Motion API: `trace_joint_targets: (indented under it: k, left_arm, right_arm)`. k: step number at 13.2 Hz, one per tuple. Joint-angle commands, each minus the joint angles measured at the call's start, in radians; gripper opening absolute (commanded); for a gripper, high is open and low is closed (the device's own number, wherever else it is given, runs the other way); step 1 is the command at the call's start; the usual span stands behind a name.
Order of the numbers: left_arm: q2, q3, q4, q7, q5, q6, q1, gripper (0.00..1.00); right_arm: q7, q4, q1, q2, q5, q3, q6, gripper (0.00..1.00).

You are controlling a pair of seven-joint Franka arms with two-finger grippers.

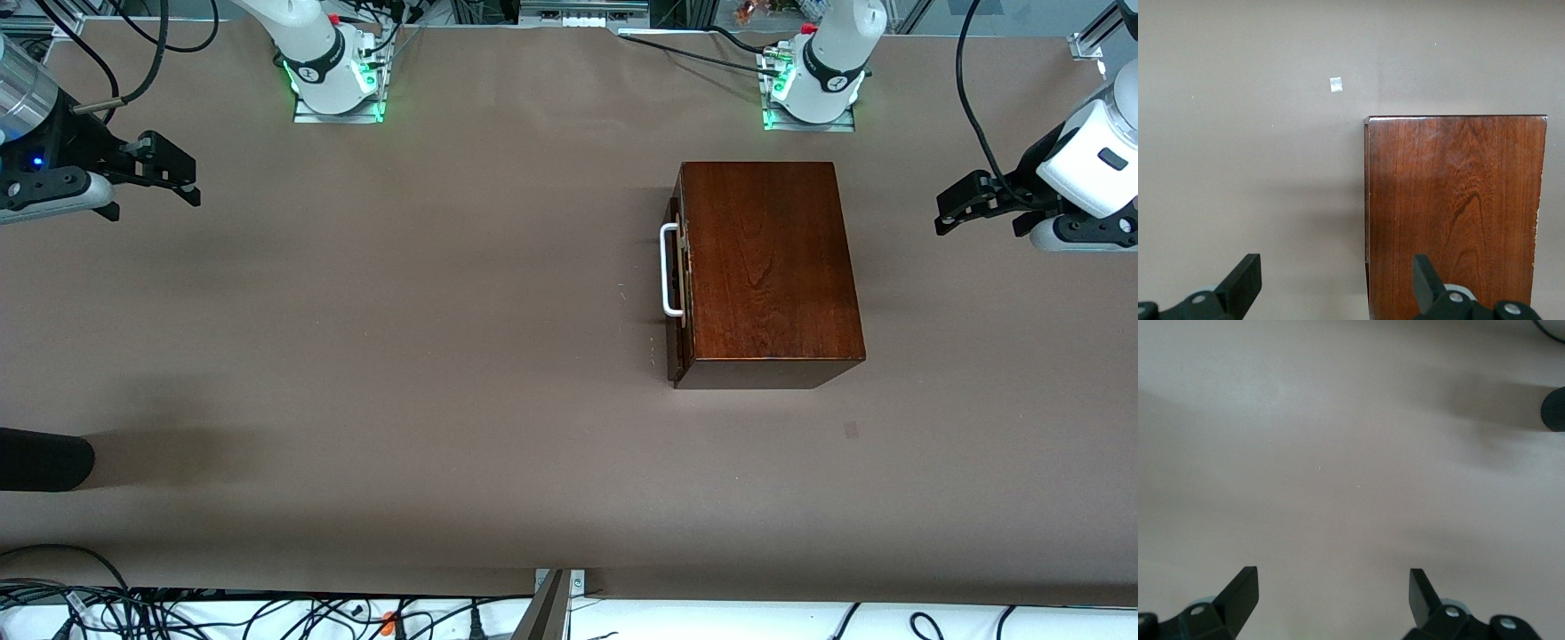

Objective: Open drawer, take yellow block, close drawer
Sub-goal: 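Move the left gripper toward the white drawer handle of the wooden box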

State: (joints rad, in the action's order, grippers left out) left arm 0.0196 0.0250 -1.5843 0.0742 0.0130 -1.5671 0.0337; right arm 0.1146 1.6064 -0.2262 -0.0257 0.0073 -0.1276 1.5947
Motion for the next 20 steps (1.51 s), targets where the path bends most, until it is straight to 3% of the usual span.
trace_joint_targets:
  k: [1,10,12,15,20]
  left_arm:
    - [0.014,-0.007,0.033,0.007,0.022,0.019,-0.001,1.0]
    - [0.069,0.003,0.026,-0.001,0.015,0.091,0.0,1.0]
    - [0.069,0.01,0.015,-0.005,0.024,0.169,0.017,1.0]
    - [0.115,0.099,0.018,0.009,0.024,0.164,0.032,1.0]
    - [0.236,0.303,0.027,0.161,0.021,-0.065,0.035,1.0]
  right_arm:
    - [-0.004,-0.026,0.005,0.01,0.008,0.0,-0.009,1.0]
    - [-0.004,-0.026,0.005,0.01,0.008,0.0,-0.009,1.0]
    - [-0.004,-0.026,0.005,0.01,0.008,0.002,-0.009,1.0]
    - [-0.003,-0.026,0.005,0.01,0.008,0.002,-0.009,1.0]
    - [-0.003,-0.026,0.007,0.01,0.008,0.0,-0.007,1.0]
